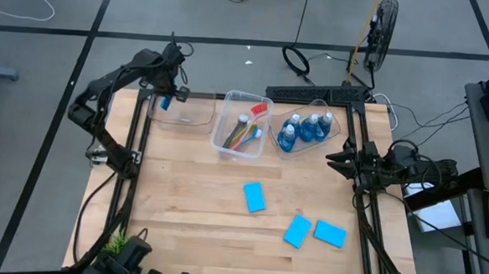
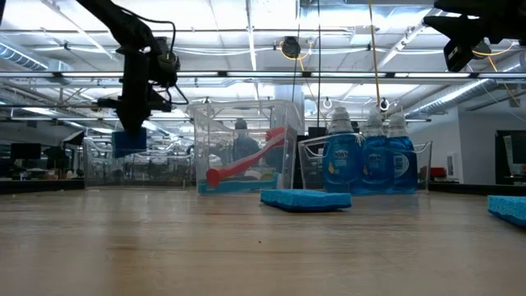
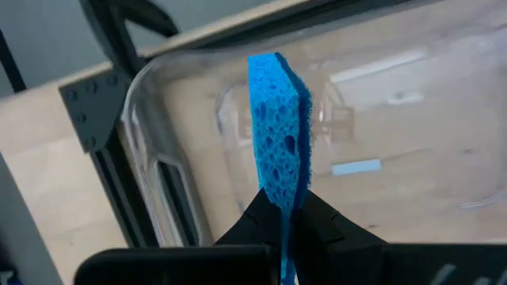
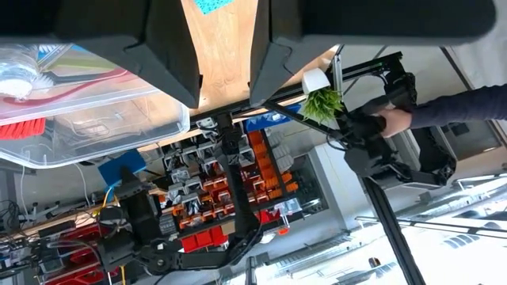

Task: Pick & Place Kitchen Sink Supplies
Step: Put the blue sponge into the left transparent bin

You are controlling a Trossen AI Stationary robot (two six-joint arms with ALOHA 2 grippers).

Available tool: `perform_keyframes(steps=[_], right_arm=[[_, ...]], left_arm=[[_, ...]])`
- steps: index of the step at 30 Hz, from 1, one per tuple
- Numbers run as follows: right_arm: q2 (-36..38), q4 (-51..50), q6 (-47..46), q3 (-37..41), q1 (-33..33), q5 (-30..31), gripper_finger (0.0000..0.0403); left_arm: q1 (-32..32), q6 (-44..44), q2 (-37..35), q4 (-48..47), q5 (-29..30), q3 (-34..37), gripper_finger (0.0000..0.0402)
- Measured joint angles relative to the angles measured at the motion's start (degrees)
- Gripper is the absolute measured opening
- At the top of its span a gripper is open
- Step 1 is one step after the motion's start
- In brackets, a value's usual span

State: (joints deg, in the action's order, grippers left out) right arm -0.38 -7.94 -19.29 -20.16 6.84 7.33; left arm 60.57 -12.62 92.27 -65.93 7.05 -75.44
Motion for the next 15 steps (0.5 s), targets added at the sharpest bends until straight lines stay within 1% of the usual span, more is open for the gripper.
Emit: perform_keyframes(steps=[7,11,15], right_arm=[[0.0,0.0,0.0,0.0,0.0,0.0,0.0098],[0.0,0.0,0.0,0.0,0.0,0.0,0.0098],[0.0,0.0,0.0,0.0,0.0,0.0,0.0098]], left_arm=[[1.3,-0.6,1.8,-0.8,0.2,0.0,0.0007],[2.1,-0.7,3.3,-0.6,-2.1,0.0,0.0007],[2.1,-1.1,4.6,0.0,-2.5,0.0,0.0007]])
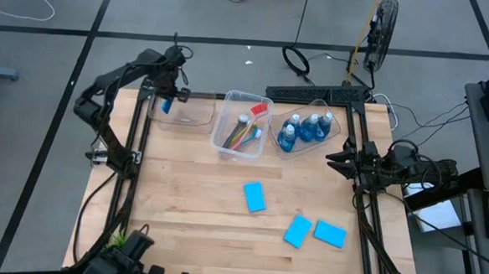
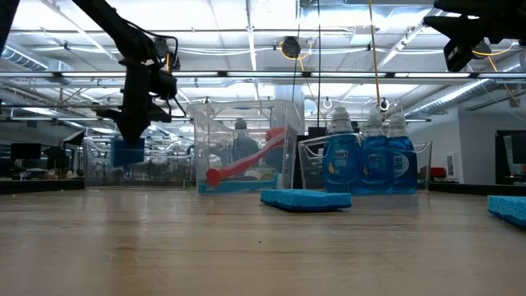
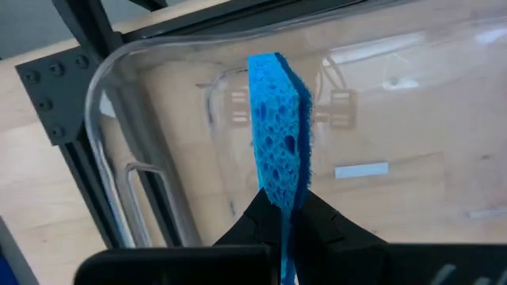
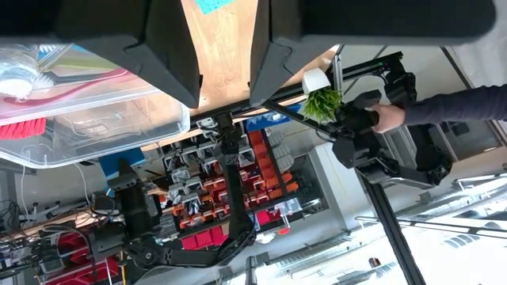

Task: Pick & Place Kitchen Sink Supplies
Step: Put the blue sponge into the left transparent bin

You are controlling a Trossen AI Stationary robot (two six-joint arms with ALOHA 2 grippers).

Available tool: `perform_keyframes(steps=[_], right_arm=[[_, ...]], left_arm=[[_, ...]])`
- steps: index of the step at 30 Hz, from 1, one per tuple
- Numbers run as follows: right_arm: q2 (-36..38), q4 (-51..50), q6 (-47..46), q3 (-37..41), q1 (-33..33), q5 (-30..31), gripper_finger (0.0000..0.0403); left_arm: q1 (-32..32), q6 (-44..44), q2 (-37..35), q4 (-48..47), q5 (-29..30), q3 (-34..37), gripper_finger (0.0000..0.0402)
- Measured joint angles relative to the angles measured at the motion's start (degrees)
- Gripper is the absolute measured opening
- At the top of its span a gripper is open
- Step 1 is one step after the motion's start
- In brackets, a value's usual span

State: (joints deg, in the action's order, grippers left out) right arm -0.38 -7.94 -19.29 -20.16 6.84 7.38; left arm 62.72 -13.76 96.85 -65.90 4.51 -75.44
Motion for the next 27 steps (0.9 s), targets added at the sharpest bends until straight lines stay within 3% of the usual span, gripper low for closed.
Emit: perform_keyframes(steps=[27], right_arm=[[0.0,0.0,0.0,0.0,0.0,0.0,0.0098]], left_arm=[[-0.3,-3.0,2.3,1.5,1.5,2.0,0.0027]])
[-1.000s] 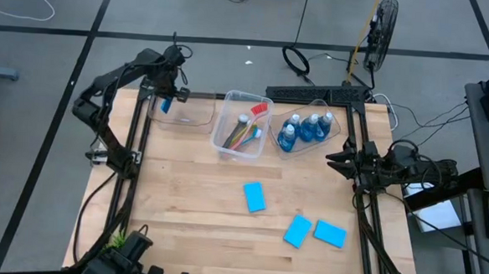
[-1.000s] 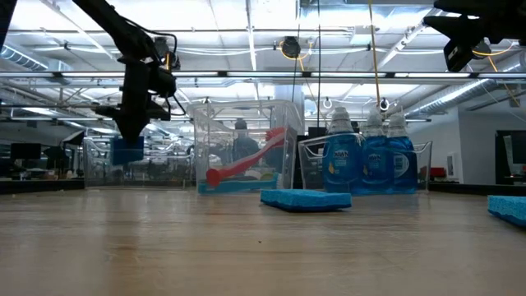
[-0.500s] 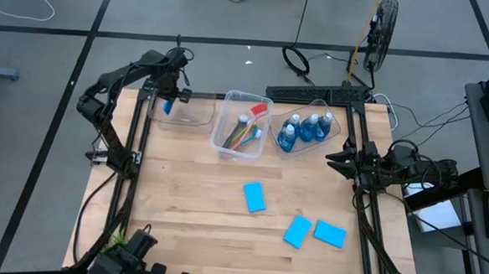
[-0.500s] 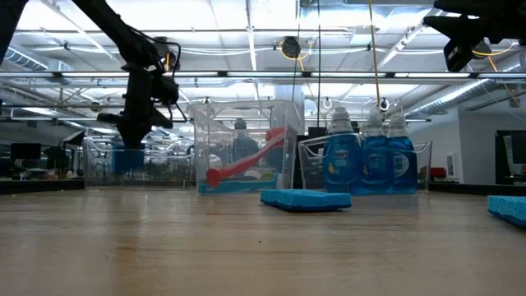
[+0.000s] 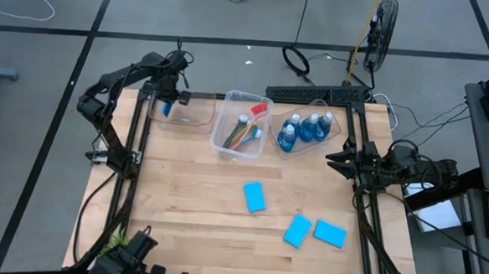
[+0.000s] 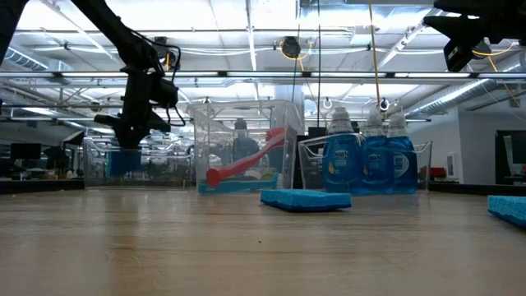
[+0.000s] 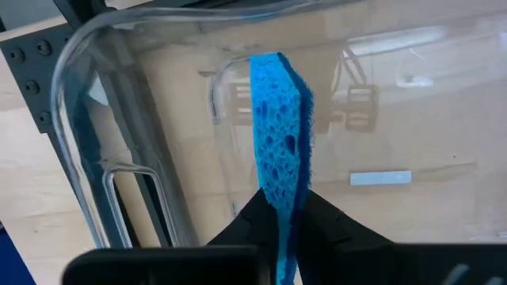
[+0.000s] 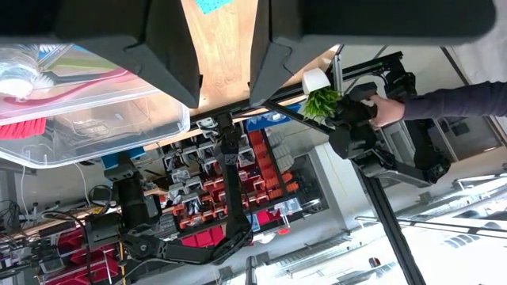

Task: Pick & Place Kitchen Sink Supplies
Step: Put the blue sponge into the left transparent bin

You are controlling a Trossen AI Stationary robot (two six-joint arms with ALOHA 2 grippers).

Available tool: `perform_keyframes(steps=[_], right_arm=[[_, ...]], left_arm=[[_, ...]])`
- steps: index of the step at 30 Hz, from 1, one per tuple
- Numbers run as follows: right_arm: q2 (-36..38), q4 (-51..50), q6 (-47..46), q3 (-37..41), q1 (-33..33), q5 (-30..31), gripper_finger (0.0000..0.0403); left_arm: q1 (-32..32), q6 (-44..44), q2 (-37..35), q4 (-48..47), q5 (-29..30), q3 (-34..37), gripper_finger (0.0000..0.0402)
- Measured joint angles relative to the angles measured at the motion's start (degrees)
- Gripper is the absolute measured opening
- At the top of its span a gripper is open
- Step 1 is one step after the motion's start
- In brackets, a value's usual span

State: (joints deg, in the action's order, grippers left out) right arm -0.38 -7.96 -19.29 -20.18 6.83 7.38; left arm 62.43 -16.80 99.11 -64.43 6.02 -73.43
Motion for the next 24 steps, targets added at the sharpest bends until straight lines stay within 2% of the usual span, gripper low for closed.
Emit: perform_keyframes(steps=[4,15,20,24], right_arm=[[0.0,0.0,0.0,0.0,0.0,0.0,0.0098],[0.0,0.0,0.0,0.0,0.0,0.0,0.0098],[0.0,0.0,0.0,0.0,0.0,0.0,0.0098],[0.0,0.0,0.0,0.0,0.0,0.0,0.0098]], left_arm=[[0.0,0.6,0.0,0.0,0.0,0.0,0.0062],[0.0,1.5,-1.8,-0.7,0.0,0.0,0.0191],[-0.4,1.2,-6.2,-2.2,-0.3,0.0,0.0219],[-2.1,1.7,-11.5,-2.1,-3.4,0.0,0.0227]])
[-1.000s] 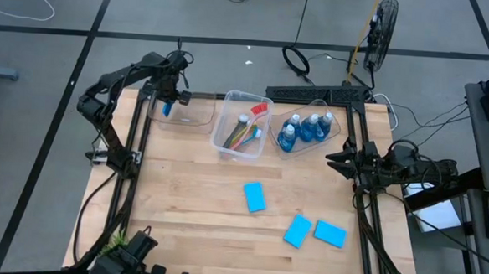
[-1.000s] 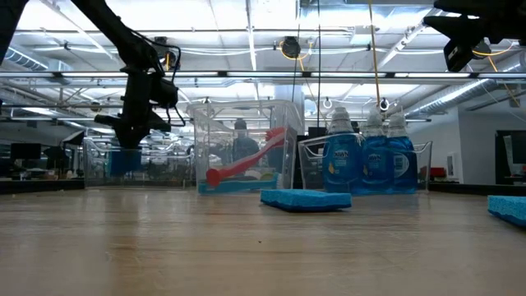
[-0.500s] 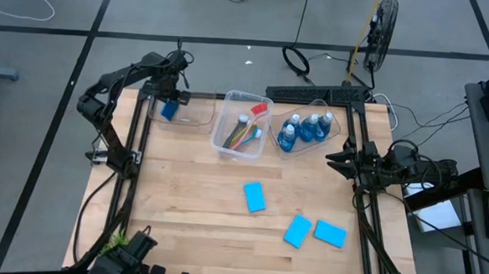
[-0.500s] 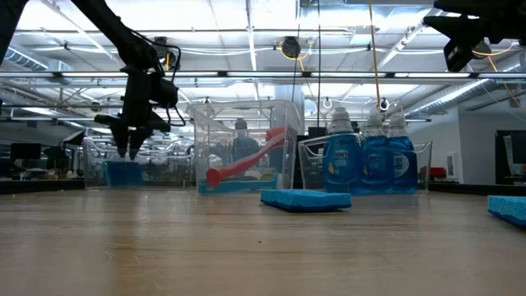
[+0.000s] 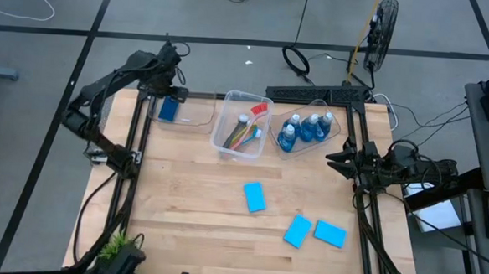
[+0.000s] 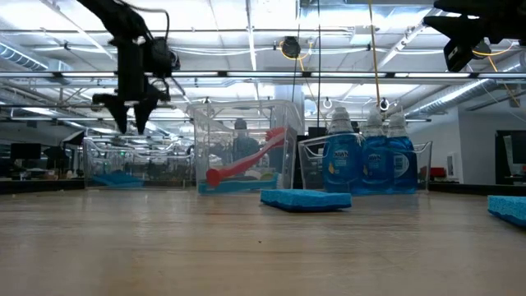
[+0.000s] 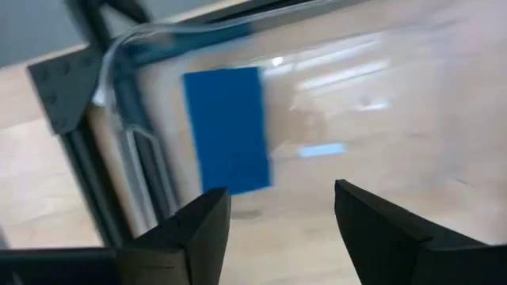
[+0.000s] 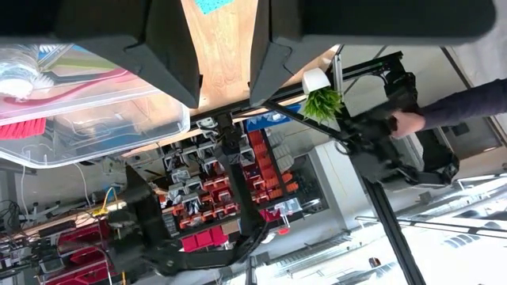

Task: Pick & Place Kitchen Sink Supplies
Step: Put the blue sponge into the left transparent bin

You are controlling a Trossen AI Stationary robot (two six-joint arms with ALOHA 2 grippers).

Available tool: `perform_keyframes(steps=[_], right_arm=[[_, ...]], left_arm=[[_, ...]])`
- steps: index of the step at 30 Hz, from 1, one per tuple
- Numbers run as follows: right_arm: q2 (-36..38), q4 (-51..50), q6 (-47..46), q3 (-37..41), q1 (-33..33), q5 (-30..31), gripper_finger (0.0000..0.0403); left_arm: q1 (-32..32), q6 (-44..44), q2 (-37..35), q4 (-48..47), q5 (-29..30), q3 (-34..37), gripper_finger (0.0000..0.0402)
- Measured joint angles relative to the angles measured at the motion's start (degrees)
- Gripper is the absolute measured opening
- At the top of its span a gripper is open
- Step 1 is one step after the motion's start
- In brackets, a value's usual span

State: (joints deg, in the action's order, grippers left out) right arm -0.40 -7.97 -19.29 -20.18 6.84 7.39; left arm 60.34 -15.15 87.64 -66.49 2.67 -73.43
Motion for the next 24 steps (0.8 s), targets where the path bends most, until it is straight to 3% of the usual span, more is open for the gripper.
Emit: perform_keyframes(steps=[9,16,24], right_arm=[[0.0,0.0,0.0,0.0,0.0,0.0,0.0098],[0.0,0.0,0.0,0.0,0.0,0.0,0.0098],[0.0,0.0,0.0,0.0,0.0,0.0,0.0098]], left_arm=[[-10.2,-4.0,-12.3,0.6,-7.8,-0.1,0.0228],[-26.0,-16.8,-17.6,5.0,-8.7,-0.1,0.0228],[-45.0,-33.0,-16.4,14.9,-6.1,-0.1,0.0228]])
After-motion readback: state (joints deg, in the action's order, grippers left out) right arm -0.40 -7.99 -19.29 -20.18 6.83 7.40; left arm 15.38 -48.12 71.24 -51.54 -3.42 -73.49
